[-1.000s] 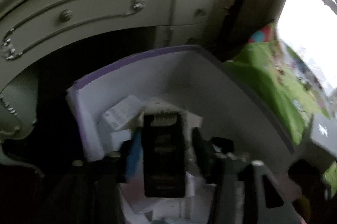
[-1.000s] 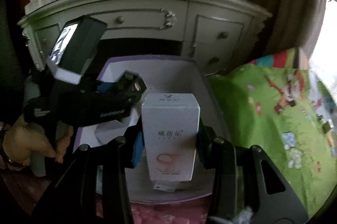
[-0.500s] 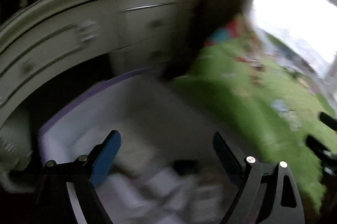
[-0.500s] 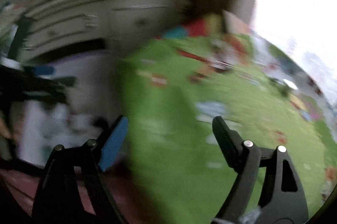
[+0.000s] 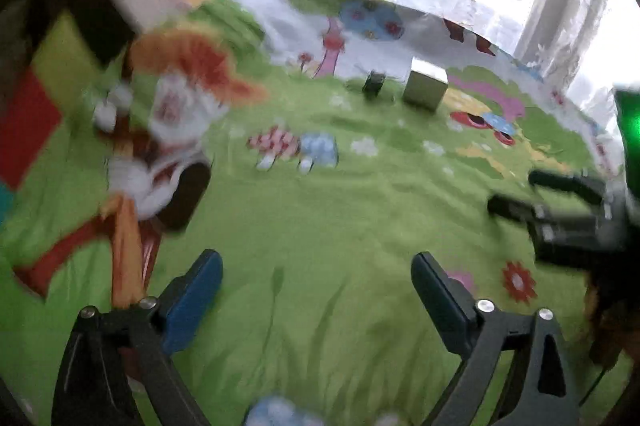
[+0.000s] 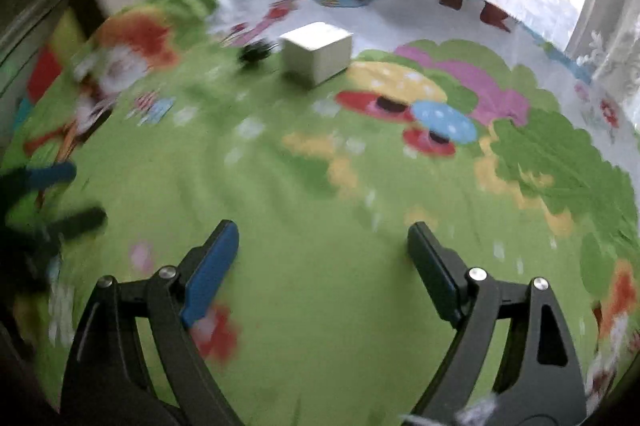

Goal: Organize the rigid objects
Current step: 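Move both open tools back over the mat, then grasp the small white cube box with the right tool while the left tool grasps a black binder clip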

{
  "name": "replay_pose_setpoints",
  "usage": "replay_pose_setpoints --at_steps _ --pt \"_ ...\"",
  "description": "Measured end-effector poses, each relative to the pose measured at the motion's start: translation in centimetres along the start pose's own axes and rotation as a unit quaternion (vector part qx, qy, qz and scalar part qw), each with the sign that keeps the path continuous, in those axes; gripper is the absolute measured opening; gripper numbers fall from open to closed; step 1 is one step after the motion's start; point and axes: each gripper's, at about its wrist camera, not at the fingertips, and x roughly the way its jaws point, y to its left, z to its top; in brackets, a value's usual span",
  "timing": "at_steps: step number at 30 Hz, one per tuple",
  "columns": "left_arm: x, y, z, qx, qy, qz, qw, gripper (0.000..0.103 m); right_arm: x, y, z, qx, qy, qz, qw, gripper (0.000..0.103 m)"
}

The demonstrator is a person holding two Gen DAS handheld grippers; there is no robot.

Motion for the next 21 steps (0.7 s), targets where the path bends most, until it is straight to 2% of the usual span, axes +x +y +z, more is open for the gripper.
replay_pose_setpoints --at_steps 2,4,7,9,13,14,15,16,18,21 --pt "0.5 -0.7 0.0 0.018 0.005 0.005 0.9998 0.102 1.2 -0.2 1.7 -0.002 -0.004 -0.009 1.0 0.089" --pt "0.7 -1.0 0.0 0.022 0.007 0.006 0.9997 0.103 2.8 -0.3 3.7 -0.013 -0.006 -0.006 1.0 0.09" --pt "0.7 -1.0 0.0 0.02 0.007 0.006 0.9998 0.103 5.4 -0.3 7.3 -0.04 -0.005 0.016 0.999 0.091" --pt "0.7 -0.9 0.0 0.017 0.006 0.004 0.9998 0.103 6.9 -0.1 9.1 -0.065 -0.003 0.034 0.997 0.096" --pt "0.6 -0.9 0.0 0.02 0.008 0.008 0.9997 0.103 8.3 0.1 10.7 -0.116 -0.002 0.073 0.991 0.097" --pt "0.7 -1.1 0.0 0.023 0.01 0.012 0.9996 0.103 8.4 -0.1 10.8 -0.128 -0.005 0.085 0.988 0.084" --pt "0.8 -1.2 0.1 0.028 0.011 0.013 0.9995 0.103 8.0 -0.2 10.7 -0.134 -0.014 0.099 0.986 0.058" --pt "0.9 -1.2 0.3 0.028 0.014 0.011 0.9995 0.103 7.3 -0.5 10.5 -0.138 -0.023 0.108 0.984 0.058" --pt "1.3 -1.3 0.8 0.029 0.019 0.012 0.9993 0.103 6.2 -0.9 9.3 -0.144 -0.011 0.12 0.982 0.058" --pt "2.7 -1.7 2.7 0.039 0.036 0.006 0.9986 0.103 2.6 -1.5 4.6 -0.157 -0.006 0.08 0.984 0.057"
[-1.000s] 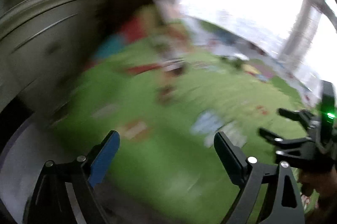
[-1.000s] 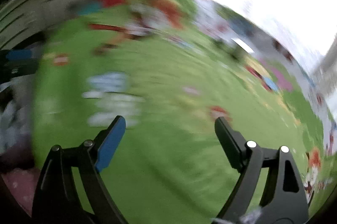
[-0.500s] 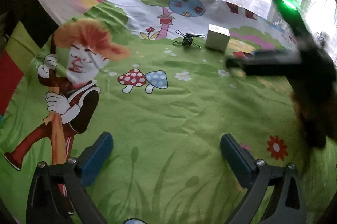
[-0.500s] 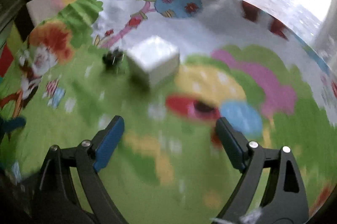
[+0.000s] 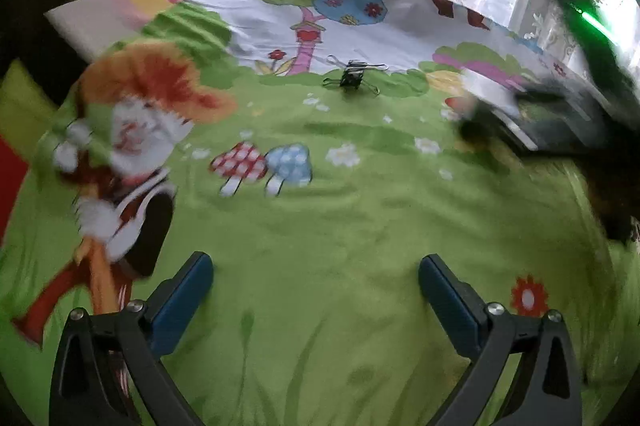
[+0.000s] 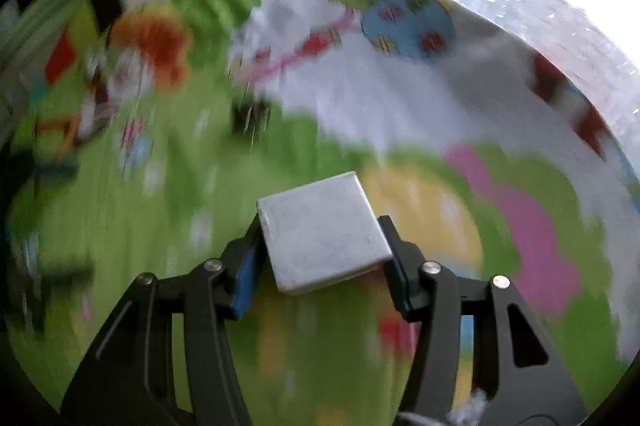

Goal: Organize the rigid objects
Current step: 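Grasp the small white cube box with the right tool while the left tool grasps a black binder clip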

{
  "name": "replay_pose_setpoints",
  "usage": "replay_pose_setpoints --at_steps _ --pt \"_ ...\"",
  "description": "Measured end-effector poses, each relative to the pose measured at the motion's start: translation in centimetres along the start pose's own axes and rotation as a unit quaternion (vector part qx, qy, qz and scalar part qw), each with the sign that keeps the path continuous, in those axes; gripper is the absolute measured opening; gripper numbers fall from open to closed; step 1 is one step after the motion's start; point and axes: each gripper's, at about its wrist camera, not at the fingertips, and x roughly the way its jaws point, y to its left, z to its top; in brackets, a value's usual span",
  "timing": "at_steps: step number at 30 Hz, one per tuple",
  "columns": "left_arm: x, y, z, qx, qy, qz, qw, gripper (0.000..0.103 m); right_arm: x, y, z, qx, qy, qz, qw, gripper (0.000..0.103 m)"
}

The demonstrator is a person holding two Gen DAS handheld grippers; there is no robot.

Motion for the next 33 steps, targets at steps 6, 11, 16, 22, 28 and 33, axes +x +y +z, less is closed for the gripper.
replay_pose_setpoints --at_steps 6,11,16,22,28,33 --pt "5.1 -0.4 7.5 -0.014 0.012 0.01 0.9998 0.103 -7.0 0.6 -9.4 0.087 -0.009 -0.049 0.995 0.058" --pt "8.2 -1.7 12.1 -0.021 0.013 0.018 0.9995 0.103 -10.2 1.5 -13.4 0.113 -0.019 -0.067 0.991 0.058" --pt "6.4 -3.5 11.3 0.009 -0.031 -0.011 0.9994 0.048 -10.8 1.6 -13.9 0.119 -0.019 -0.071 0.99 0.059" --pt "0.0 -5.3 3.1 0.01 -0.037 -0.081 0.996 0.047 -10.4 1.5 -13.7 0.122 -0.019 -0.067 0.99 0.059" --pt "-4.7 -6.9 -4.2 0.017 -0.057 -0.077 0.9953 0.047 -10.3 1.5 -13.6 0.123 -0.019 -0.067 0.99 0.059" --pt "-5.2 -7.8 -5.3 0.031 -0.056 -0.079 0.9948 0.048 -10.2 1.5 -13.6 0.123 -0.02 -0.067 0.99 0.059"
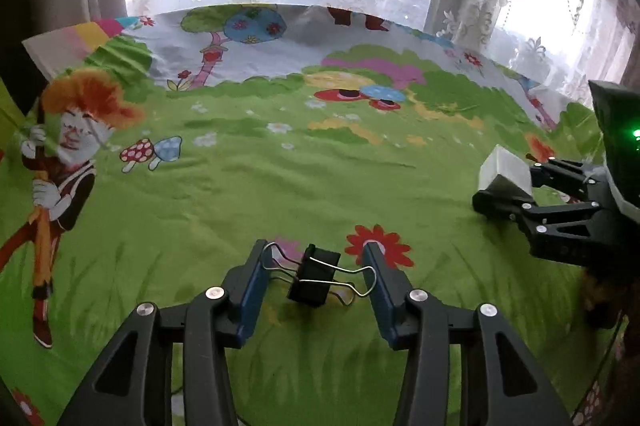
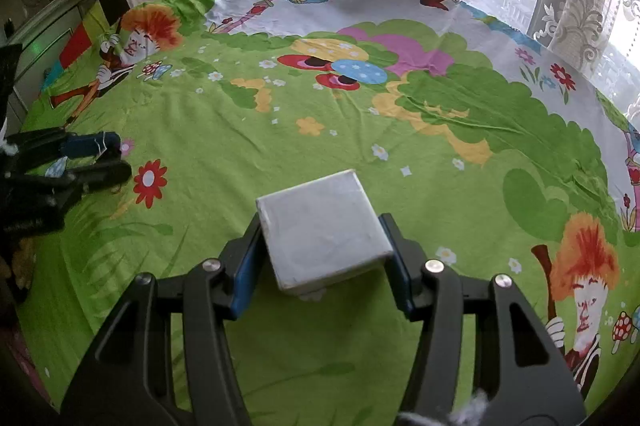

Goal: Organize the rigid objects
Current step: 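Grasp the small white cube box with the right tool while the left tool grasps a black binder clip, then carry the white cube box and binder clip over to the storage box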

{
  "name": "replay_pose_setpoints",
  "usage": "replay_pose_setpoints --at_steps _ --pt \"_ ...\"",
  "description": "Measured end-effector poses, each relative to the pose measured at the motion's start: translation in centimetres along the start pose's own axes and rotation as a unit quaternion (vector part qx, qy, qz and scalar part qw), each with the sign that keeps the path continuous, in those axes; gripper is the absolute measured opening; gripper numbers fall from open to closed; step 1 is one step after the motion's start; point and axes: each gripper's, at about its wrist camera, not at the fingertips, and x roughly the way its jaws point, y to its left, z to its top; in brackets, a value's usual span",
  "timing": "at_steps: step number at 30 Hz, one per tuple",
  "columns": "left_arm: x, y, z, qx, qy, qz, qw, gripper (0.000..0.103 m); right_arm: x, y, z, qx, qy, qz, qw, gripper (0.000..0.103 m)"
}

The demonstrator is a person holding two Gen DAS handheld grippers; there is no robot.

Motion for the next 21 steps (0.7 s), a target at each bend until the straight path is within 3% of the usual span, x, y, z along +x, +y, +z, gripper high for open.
replay_pose_setpoints --at_steps 11,15,17,21 --pt "0.5 -0.4 0.2 0.008 0.002 0.011 0.9999 0.049 0.0 -0.1 0.0 0.004 -0.001 -0.002 1.0 0.059" --pt "-0.4 -0.2 -0.3 -0.02 0.007 0.019 0.9996 0.049 -0.9 -0.5 -0.6 0.062 -0.006 -0.028 0.998 0.058" --pt "-1.8 -0.4 -1.3 -0.044 0.004 0.003 0.999 0.049 -2.7 0.1 -1.6 0.097 -0.024 -0.045 0.994 0.058" --pt "-4.8 -2.1 -3.5 -0.048 -0.009 0.006 0.9988 0.049 -8.4 2.5 -5.2 0.149 -0.099 -0.076 0.981 0.058"
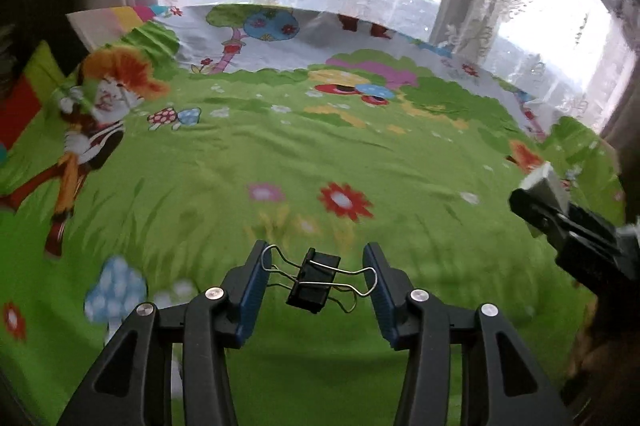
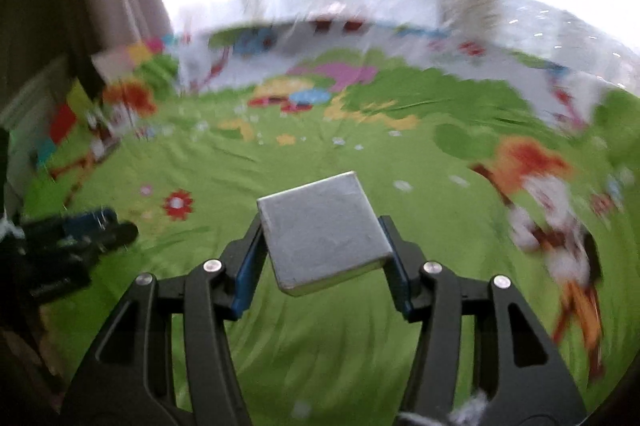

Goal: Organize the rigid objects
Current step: 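Carry the white cube box and binder clip over to the storage box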

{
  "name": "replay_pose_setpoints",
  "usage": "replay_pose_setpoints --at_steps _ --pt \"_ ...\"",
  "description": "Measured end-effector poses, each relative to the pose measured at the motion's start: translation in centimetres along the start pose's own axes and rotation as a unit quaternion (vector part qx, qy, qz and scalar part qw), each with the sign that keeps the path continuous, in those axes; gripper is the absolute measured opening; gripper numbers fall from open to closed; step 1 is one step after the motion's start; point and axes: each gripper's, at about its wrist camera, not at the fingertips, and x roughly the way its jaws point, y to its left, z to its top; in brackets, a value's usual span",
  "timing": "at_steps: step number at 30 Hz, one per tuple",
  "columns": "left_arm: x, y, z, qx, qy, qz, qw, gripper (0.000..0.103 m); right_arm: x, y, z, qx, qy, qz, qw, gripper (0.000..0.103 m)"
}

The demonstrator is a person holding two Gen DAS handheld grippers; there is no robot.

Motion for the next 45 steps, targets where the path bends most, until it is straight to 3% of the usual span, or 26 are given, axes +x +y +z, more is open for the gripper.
replay_pose_setpoints --at_steps 4,8,12,18,27,33,42,45 --pt "-3.6 -1.7 -1.1 0.008 -0.032 0.003 0.9994 0.049 -5.2 0.4 -2.2 0.021 -0.055 -0.026 0.998 0.058" --pt "-7.9 -3.3 -0.8 0.019 -0.096 0.007 0.9952 0.049 -12.1 0.0 -2.5 0.062 -0.163 -0.065 0.982 0.058" --pt "-13.1 -4.6 -0.5 0.03 -0.192 0.017 0.9807 0.049 -18.1 0.2 -2.7 0.069 -0.283 -0.097 0.952 0.059" --pt "-18.5 -5.9 -0.7 0.047 -0.287 0.02 0.9567 0.049 -22.2 2.6 -2.9 0.032 -0.356 -0.109 0.927 0.059" --pt "-22.1 -6.1 -1.3 0.056 -0.325 0.018 0.9439 0.049 -25.0 5.1 -3.1 0.001 -0.395 -0.099 0.913 0.059" --pt "-23.7 -5.0 -2.0 0.053 -0.332 0.022 0.9417 0.049 -25.7 6.1 -3.0 -0.006 -0.394 -0.084 0.915 0.059" --pt "-25.8 0.7 -4.2 0.014 -0.329 0.075 0.9413 0.049 -25.0 11.4 -2.9 -0.056 -0.365 0.006 0.929 0.059" --pt "-27.1 3.2 -5.4 -0.006 -0.333 0.104 0.9371 0.049 -24.7 14.7 -3.0 -0.094 -0.36 0.047 0.927 0.059"
